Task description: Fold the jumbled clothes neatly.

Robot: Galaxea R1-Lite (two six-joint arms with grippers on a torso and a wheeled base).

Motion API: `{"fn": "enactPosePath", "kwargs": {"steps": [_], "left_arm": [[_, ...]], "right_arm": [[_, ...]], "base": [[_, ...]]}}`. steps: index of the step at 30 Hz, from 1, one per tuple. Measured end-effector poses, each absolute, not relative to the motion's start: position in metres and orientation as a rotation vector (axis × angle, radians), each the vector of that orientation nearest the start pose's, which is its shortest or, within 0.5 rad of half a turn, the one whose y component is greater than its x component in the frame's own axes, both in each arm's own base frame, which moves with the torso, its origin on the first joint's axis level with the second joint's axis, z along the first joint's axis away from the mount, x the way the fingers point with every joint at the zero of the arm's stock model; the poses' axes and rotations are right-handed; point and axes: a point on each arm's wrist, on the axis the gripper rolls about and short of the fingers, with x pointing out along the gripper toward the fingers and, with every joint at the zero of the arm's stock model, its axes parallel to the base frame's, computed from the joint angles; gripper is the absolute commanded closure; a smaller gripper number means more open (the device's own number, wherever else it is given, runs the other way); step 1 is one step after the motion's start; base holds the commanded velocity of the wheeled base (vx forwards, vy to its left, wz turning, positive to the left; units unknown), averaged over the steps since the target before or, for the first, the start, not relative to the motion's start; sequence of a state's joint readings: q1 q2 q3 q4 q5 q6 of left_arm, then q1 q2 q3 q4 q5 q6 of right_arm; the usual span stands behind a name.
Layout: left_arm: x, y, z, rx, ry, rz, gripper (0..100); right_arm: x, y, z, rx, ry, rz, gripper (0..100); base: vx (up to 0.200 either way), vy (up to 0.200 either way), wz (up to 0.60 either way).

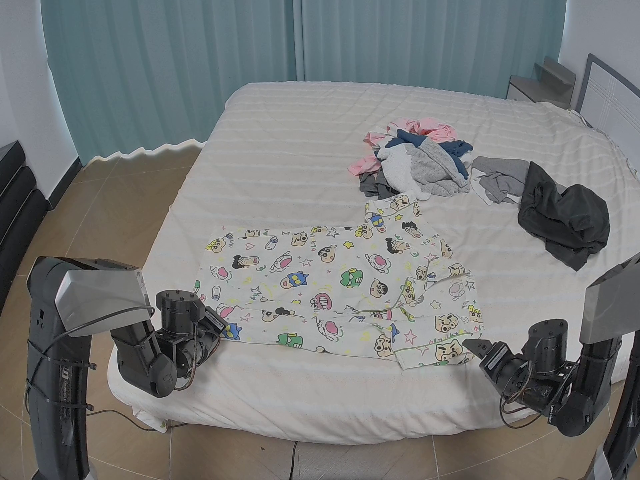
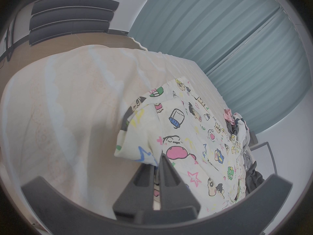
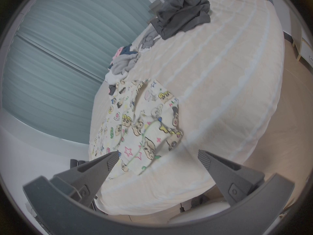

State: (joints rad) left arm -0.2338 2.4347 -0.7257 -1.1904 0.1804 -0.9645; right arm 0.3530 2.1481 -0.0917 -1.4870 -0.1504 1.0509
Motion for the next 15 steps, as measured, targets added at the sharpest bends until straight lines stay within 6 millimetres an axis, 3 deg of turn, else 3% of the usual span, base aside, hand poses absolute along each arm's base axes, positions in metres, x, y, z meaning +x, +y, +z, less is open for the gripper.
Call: {"fn": "enactPosePath", "kwargs": {"steps": [6,15], "left_arm": [[0.358,-0.08,-0.04,-0.835,0.48,0.21,100],[0.358,-0.077,-0.04,-0.838,0.476,0.221,100]], "right_arm": [[0.225,0.084,-0.013,0.855,0.653,-0.123,0],[0.242,0.094,-0.024,0.793,0.637,-0.089,0]], "base": [[0.0,0.0,0.0],[0.0,0.0,0.0]]}}
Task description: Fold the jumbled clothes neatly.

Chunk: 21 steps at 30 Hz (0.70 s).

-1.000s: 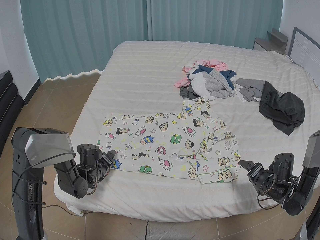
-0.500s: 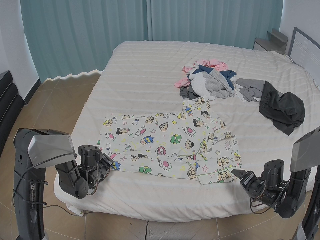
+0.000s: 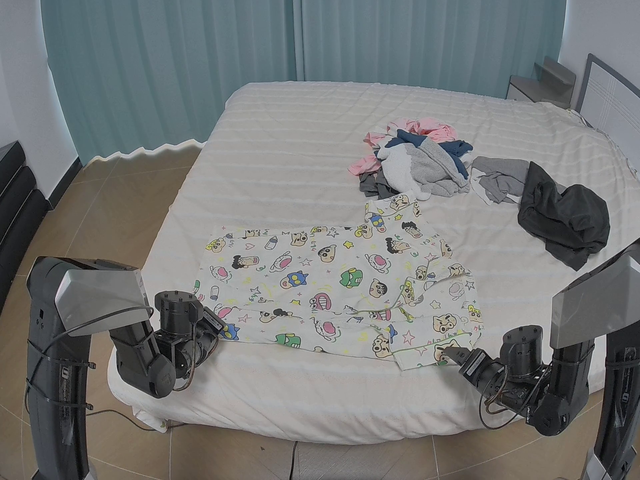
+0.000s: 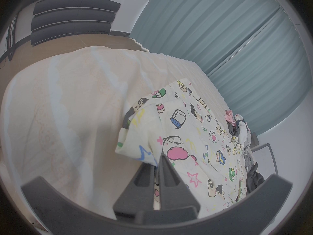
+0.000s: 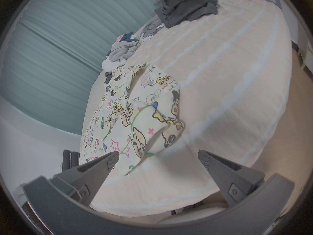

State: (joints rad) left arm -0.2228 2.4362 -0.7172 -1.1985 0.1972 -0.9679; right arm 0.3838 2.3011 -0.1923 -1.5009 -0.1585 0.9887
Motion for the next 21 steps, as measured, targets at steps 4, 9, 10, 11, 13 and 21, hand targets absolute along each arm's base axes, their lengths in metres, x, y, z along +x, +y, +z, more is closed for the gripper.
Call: {"fn": "enactPosePath", "kwargs": {"steps": [4,9,10,11,13,21], "left_arm": [[0.359,-0.071,-0.04,-0.843,0.468,0.236,100],[0.361,-0.066,-0.039,-0.849,0.458,0.244,100],[0.361,-0.066,-0.039,-0.849,0.457,0.245,100],[0.361,-0.065,-0.038,-0.85,0.456,0.246,100],[0.362,-0.065,-0.038,-0.85,0.455,0.248,100],[0.361,-0.064,-0.039,-0.849,0.457,0.251,100]], "right_arm": [[0.251,0.096,-0.029,0.753,0.616,-0.089,0],[0.265,0.101,-0.035,0.694,0.571,-0.086,0],[0.267,0.102,-0.036,0.687,0.566,-0.084,0],[0.27,0.103,-0.037,0.682,0.56,-0.081,0],[0.275,0.105,-0.038,0.67,0.548,-0.071,0],[0.287,0.109,-0.042,0.654,0.529,-0.057,100]], "base": [[0.0,0.0,0.0],[0.0,0.0,0.0],[0.0,0.0,0.0],[0.0,0.0,0.0],[0.0,0.0,0.0],[0.0,0.0,0.0]]}}
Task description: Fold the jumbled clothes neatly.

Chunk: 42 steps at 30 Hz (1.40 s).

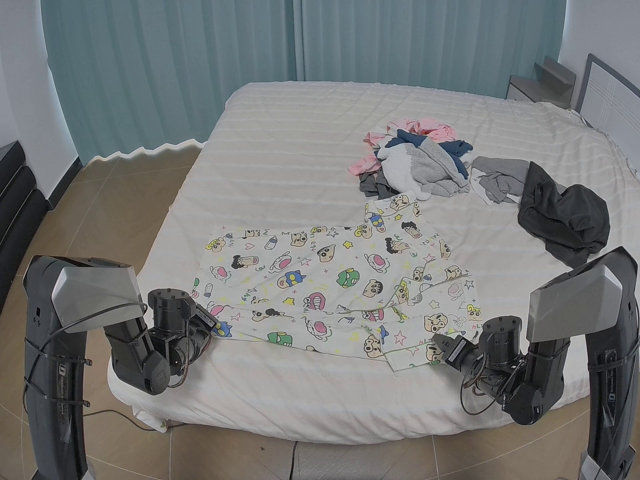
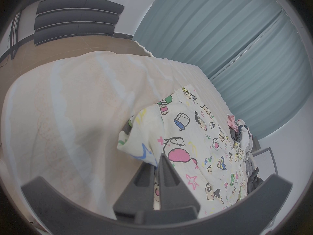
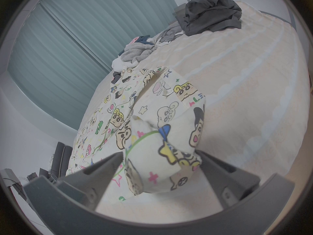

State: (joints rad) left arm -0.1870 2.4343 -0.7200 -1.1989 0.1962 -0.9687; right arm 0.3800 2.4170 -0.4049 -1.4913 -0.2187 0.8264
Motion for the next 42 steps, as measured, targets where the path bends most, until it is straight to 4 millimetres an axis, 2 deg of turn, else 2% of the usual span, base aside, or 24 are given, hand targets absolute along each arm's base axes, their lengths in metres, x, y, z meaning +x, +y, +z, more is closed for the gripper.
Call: {"fn": "enactPosePath", "kwargs": {"steps": [16,28,42], "left_arm": [[0.356,-0.065,-0.04,-0.839,0.475,0.251,100],[0.324,-0.063,-0.031,-0.793,0.558,0.259,100],[0.293,-0.06,-0.023,-0.785,0.662,0.236,100]], "right_arm": [[0.287,0.106,-0.043,0.658,0.525,-0.068,100],[0.275,0.099,-0.024,0.654,0.517,-0.055,100],[0.253,0.09,-0.015,0.641,0.567,-0.047,100]], "base": [[0.0,0.0,0.0],[0.0,0.0,0.0],[0.0,0.0,0.0]]}}
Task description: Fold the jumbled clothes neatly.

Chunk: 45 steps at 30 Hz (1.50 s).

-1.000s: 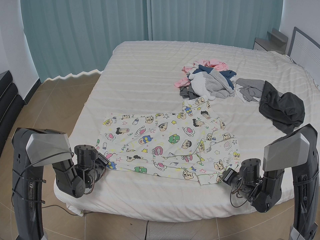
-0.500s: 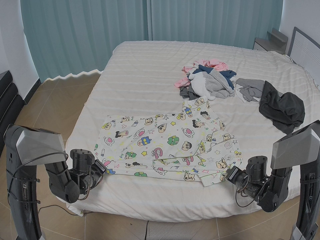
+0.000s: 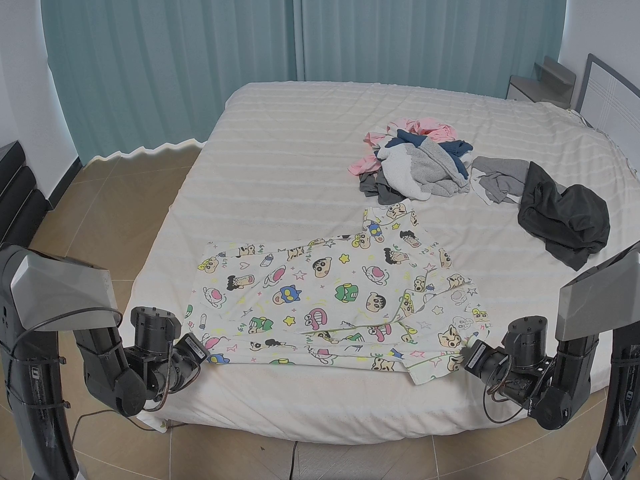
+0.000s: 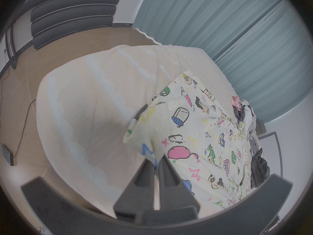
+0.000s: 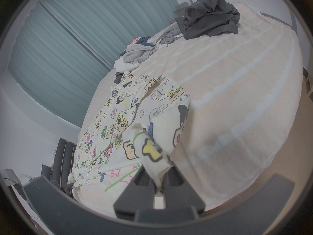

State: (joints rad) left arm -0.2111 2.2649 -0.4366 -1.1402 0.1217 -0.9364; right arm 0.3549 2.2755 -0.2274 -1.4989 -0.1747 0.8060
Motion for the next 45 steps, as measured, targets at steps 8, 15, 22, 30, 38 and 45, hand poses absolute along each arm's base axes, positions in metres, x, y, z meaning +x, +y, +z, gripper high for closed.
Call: {"fn": "enactPosePath", "kwargs": {"steps": [8,15,22,30,38,45], "left_arm": [[0.28,-0.058,-0.015,-0.778,0.773,0.235,100],[0.283,-0.059,-0.007,-0.788,0.75,0.218,100],[0.287,-0.058,-0.014,-0.783,0.764,0.222,0],[0.284,-0.056,-0.01,-0.764,0.748,0.21,0],[0.277,-0.049,0.026,-0.782,0.644,0.167,0],[0.269,-0.047,0.052,-0.768,0.575,0.106,0]], "right_arm": [[0.243,0.087,-0.008,0.647,0.593,-0.016,100],[0.24,0.086,-0.009,0.647,0.603,-0.016,100],[0.238,0.085,-0.014,0.64,0.627,-0.028,0],[0.23,0.083,-0.008,0.638,0.618,-0.027,0],[0.214,0.067,0.02,0.667,0.538,-0.052,0],[0.208,0.055,0.042,0.693,0.429,-0.083,0]], "base": [[0.0,0.0,0.0],[0.0,0.0,0.0],[0.0,0.0,0.0],[0.0,0.0,0.0],[0.05,0.0,0.0],[0.2,0.0,0.0]]}}
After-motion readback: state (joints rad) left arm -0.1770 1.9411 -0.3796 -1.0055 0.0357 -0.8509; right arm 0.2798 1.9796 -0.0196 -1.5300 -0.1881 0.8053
